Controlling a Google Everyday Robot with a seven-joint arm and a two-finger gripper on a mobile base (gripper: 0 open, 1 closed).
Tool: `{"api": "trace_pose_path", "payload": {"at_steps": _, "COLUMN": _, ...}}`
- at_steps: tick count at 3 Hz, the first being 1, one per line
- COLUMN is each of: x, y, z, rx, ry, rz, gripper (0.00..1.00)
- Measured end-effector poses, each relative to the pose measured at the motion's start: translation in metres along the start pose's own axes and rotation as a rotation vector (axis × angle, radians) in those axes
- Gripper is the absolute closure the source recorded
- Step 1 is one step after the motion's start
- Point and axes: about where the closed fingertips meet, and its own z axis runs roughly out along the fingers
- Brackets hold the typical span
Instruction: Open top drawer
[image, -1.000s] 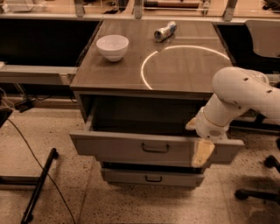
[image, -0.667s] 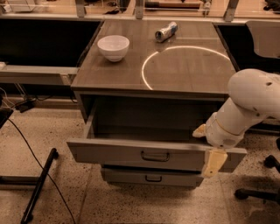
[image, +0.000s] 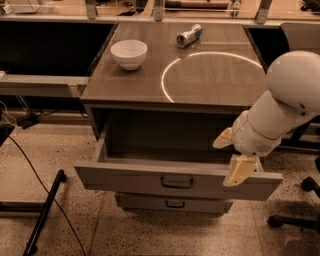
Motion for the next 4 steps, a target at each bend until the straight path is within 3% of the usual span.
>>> {"api": "trace_pose_path", "payload": {"at_steps": 1, "x": -0.045, "y": -0.028, "z": 0.021, "rx": -0.009, "ry": -0.029, "rz": -0.048, "gripper": 0.51}}
{"api": "trace_pose_path", "payload": {"at_steps": 2, "x": -0.079, "y": -0.049, "z": 0.056, "rx": -0.030, "ry": -0.037, "rz": -0.039, "gripper": 0.75}}
{"api": "trace_pose_path", "payload": {"at_steps": 3, "x": -0.086, "y": -0.061, "z": 0.096, "rx": -0.068, "ry": -0.030, "rz": 0.010, "gripper": 0.97}}
{"api": "trace_pose_path", "payload": {"at_steps": 4, "x": -0.078, "y": -0.069, "z": 0.124, "rx": -0.106, "ry": -0.013, "rz": 0.050, "gripper": 1.00}}
